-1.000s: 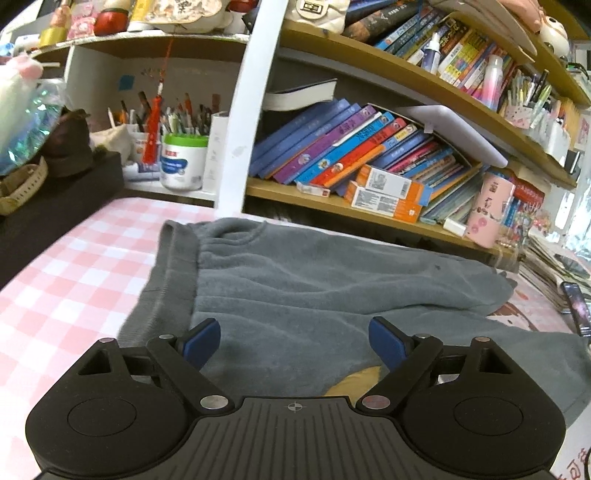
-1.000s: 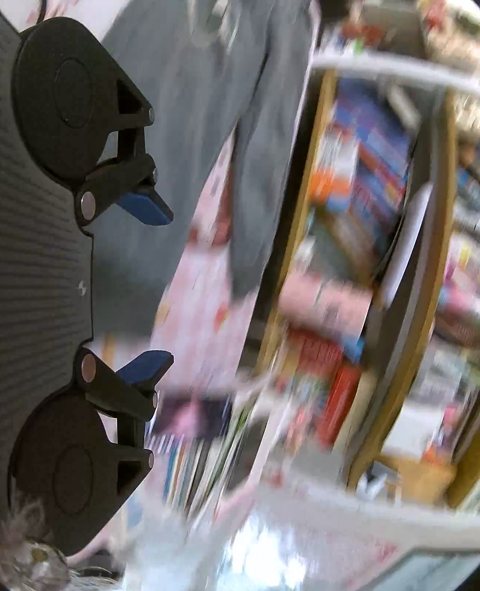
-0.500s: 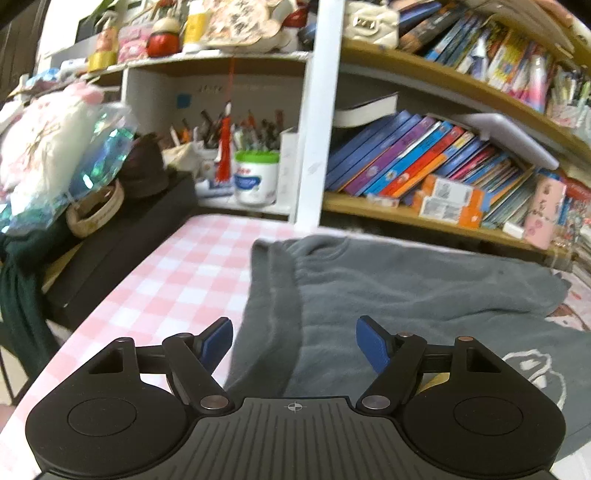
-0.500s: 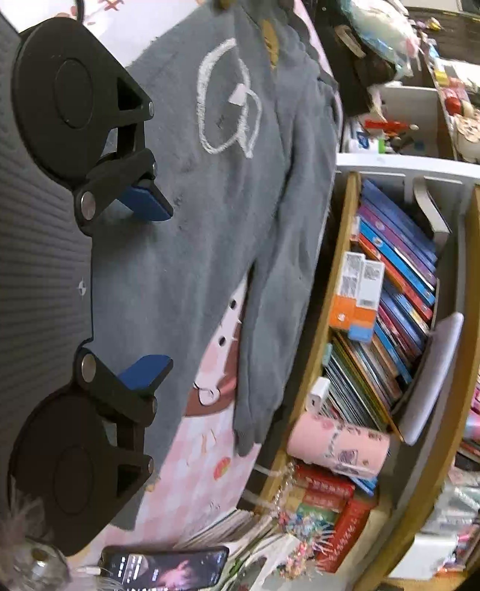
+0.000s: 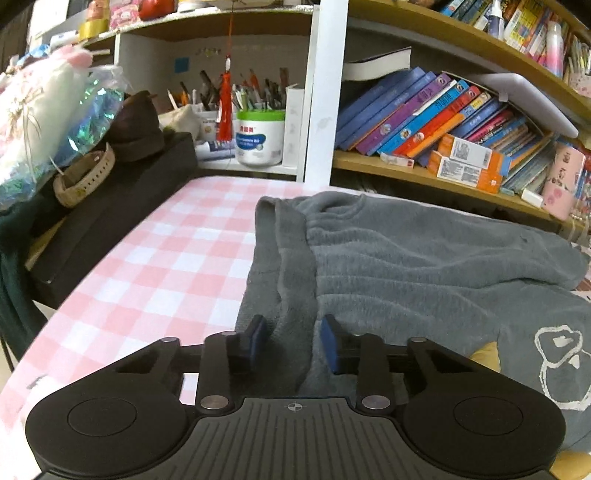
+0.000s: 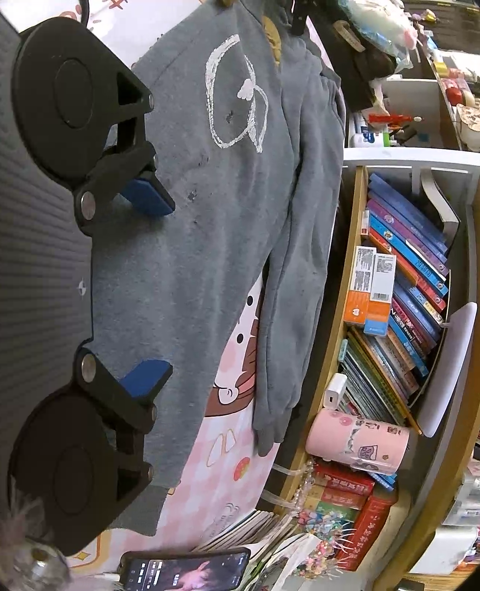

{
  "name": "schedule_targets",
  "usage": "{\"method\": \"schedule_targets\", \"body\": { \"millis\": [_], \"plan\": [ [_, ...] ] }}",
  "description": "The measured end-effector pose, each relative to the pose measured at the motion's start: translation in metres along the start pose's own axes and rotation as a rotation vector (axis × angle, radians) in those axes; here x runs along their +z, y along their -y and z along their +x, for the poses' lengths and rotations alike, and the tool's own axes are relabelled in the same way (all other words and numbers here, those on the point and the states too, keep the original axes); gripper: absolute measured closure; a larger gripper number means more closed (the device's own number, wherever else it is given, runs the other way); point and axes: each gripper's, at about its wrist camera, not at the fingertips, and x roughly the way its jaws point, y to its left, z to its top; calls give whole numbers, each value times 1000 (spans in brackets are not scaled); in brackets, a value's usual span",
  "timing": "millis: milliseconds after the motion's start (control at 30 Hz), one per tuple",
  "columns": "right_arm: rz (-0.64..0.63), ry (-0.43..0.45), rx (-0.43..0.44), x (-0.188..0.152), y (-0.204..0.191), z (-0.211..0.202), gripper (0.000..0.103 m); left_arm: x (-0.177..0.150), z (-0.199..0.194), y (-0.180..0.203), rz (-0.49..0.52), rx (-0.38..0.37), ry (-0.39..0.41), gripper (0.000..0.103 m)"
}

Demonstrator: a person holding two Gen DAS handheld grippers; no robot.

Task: Fold clothes

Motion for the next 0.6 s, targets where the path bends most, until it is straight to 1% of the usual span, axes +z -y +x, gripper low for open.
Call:
{"method": "schedule_targets", "body": {
  "millis": [33,133,233,333,467,533,600],
  "plan": [
    [5,-2,2,0,0,0,16,0,0,-2,-1,-5,0,83],
    [30,-10,22,0,3,1,14,2,-1,-10,-18,-2,2,90],
    [32,-13,44,1,0,2,12,5,-1,-17,-20,31,7,90],
    [-27,-3,69,8,-14,5,9,8,-2,-25,-23,74,13,90],
    [-87,4,130,15,-34,13,6,8,-5,-43,-63,121,18,89],
    [-84,2,155,17,-38,15,5,8,-11,-43,-64,113,33,89],
    [-82,1,163,18,-39,15,5,7,-17,-42,-62,103,50,89]
  ]
}}
